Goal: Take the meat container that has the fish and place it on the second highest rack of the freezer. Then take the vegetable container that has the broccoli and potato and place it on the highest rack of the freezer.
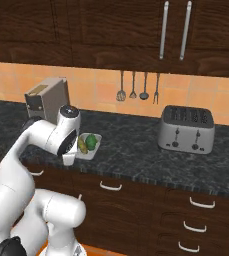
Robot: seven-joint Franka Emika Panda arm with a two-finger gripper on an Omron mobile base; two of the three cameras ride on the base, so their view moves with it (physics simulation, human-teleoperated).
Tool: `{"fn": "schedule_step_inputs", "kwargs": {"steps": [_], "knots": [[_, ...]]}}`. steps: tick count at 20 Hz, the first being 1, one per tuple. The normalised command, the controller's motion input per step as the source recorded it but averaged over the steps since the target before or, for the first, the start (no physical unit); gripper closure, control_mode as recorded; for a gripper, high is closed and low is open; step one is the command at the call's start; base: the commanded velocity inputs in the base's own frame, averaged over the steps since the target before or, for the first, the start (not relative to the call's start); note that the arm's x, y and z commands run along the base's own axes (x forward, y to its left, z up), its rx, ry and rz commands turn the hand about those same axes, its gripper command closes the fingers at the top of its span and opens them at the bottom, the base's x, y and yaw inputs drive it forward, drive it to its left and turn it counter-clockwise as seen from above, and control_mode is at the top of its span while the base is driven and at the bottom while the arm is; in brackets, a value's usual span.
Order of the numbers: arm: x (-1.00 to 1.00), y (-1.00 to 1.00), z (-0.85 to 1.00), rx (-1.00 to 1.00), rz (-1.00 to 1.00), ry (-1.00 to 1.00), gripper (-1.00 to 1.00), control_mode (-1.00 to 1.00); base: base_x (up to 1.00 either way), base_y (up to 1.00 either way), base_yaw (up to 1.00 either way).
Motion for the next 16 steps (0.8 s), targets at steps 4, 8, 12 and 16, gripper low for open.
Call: {"fn": "schedule_step_inputs", "kwargs": {"steps": [4,8,12,16], "knots": [[0.26,0.00,-0.10,-0.02,0.00,0.09,-1.00,-1.00,0.00,0.00,0.00],[0.17,-0.07,-0.24,-0.02,-0.09,0.06,-1.00,-1.00,0.00,0.00,0.00],[0.00,-0.22,-0.53,0.00,-0.22,0.01,-1.00,-1.00,0.00,0.00,0.00],[0.26,-0.05,-0.26,0.00,-0.12,0.02,-1.00,-1.00,0.00,0.00,0.00]]}}
